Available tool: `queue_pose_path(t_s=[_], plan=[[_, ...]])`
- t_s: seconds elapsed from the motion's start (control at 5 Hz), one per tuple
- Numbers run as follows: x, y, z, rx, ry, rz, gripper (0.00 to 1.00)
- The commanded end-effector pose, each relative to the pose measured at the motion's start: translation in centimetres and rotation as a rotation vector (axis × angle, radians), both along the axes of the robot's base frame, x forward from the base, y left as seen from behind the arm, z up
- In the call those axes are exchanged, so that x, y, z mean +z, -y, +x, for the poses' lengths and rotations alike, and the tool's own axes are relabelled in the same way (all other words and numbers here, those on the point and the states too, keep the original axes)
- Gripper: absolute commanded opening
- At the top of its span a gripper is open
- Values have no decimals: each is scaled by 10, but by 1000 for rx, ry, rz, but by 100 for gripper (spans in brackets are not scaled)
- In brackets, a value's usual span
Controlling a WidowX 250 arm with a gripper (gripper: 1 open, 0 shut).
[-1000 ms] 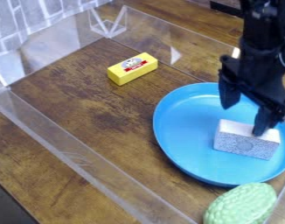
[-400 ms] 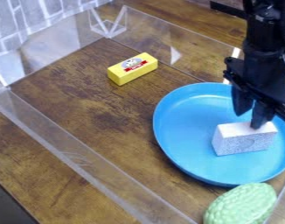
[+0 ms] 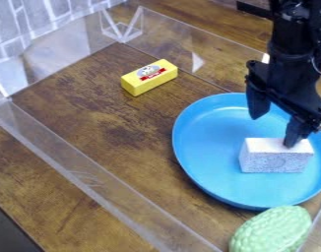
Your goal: Put the white object in the blue tray
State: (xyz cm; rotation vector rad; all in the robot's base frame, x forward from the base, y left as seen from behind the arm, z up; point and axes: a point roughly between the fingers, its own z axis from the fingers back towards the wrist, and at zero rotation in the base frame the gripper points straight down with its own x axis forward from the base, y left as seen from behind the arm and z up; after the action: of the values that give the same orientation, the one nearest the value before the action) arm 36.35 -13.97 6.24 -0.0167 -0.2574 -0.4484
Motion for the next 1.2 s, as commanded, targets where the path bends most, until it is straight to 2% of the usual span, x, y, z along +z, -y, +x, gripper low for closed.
queue_pose_path(t_s=[0.0,0.2,1.0], plan=[[1,1,6,2,23,-12,100],[-7,4,6,-2,12,-11,100],[-18,14,-7,-4,-12,-9,100]])
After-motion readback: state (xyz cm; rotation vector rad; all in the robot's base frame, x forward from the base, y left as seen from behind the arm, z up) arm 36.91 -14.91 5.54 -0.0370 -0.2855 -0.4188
